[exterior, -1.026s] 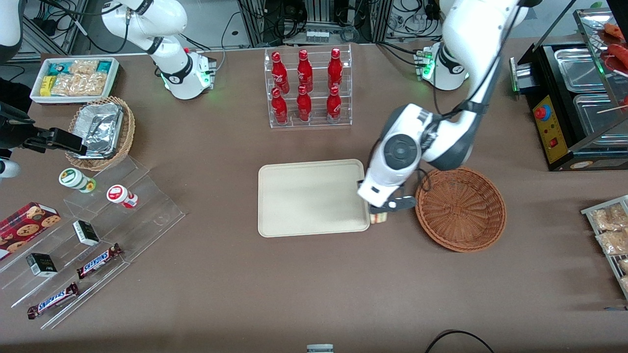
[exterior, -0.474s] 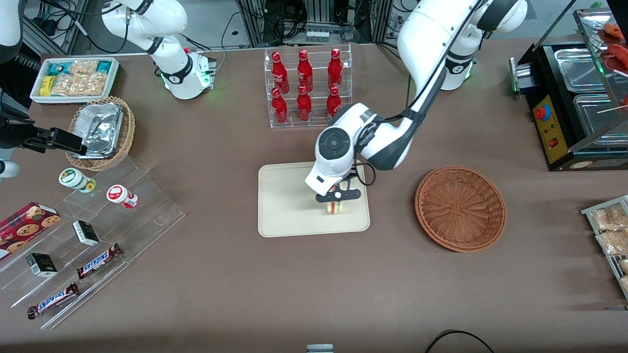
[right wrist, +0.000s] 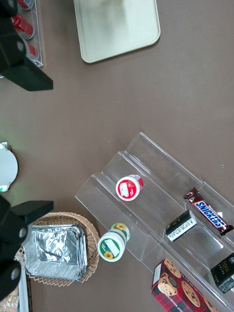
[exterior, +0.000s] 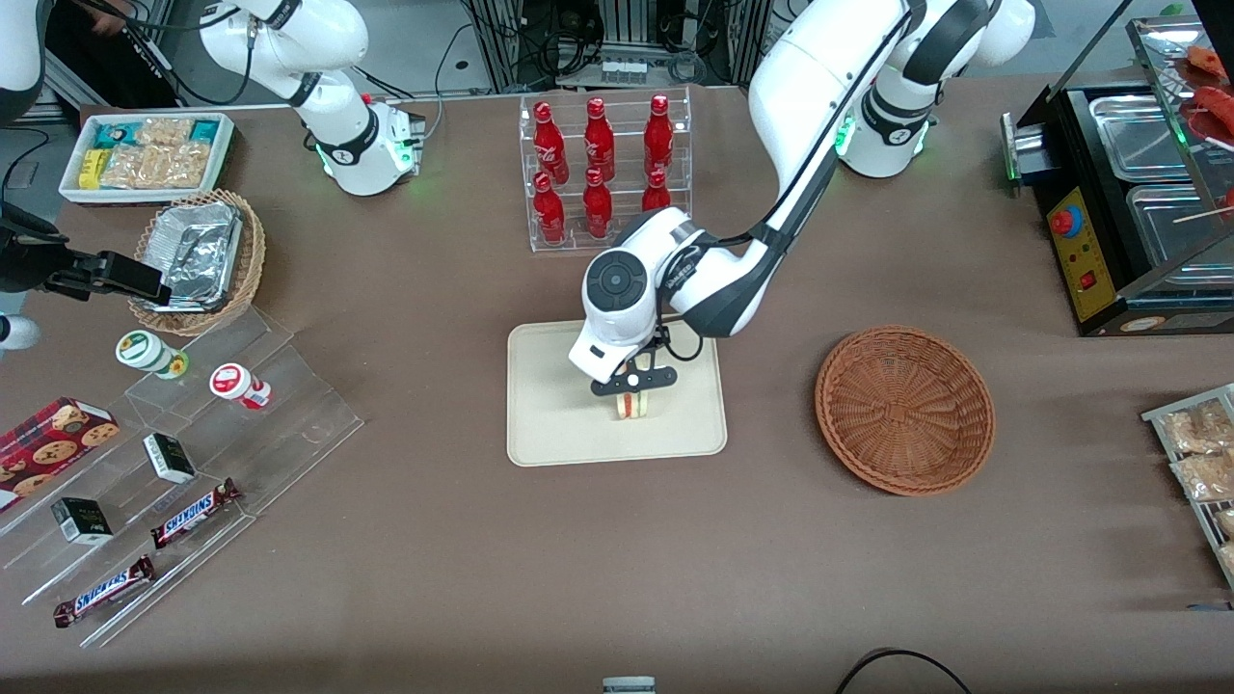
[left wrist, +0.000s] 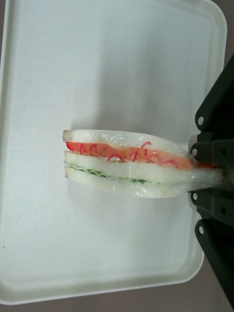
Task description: Place sandwich from basket to tray
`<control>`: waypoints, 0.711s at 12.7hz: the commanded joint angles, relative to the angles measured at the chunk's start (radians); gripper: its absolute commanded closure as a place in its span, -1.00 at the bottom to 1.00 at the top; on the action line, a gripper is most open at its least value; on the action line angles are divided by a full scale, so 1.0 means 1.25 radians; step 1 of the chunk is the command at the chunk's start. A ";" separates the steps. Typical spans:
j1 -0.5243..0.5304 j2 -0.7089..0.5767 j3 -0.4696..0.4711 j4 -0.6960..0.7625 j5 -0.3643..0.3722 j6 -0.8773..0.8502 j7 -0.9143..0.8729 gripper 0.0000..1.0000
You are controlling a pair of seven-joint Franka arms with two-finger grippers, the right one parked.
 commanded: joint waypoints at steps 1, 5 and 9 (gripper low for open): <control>-0.020 0.051 0.011 0.079 0.007 -0.010 -0.055 1.00; -0.020 0.069 0.014 0.087 0.011 0.001 -0.061 1.00; -0.018 0.070 0.014 0.084 0.010 0.002 -0.053 -1.00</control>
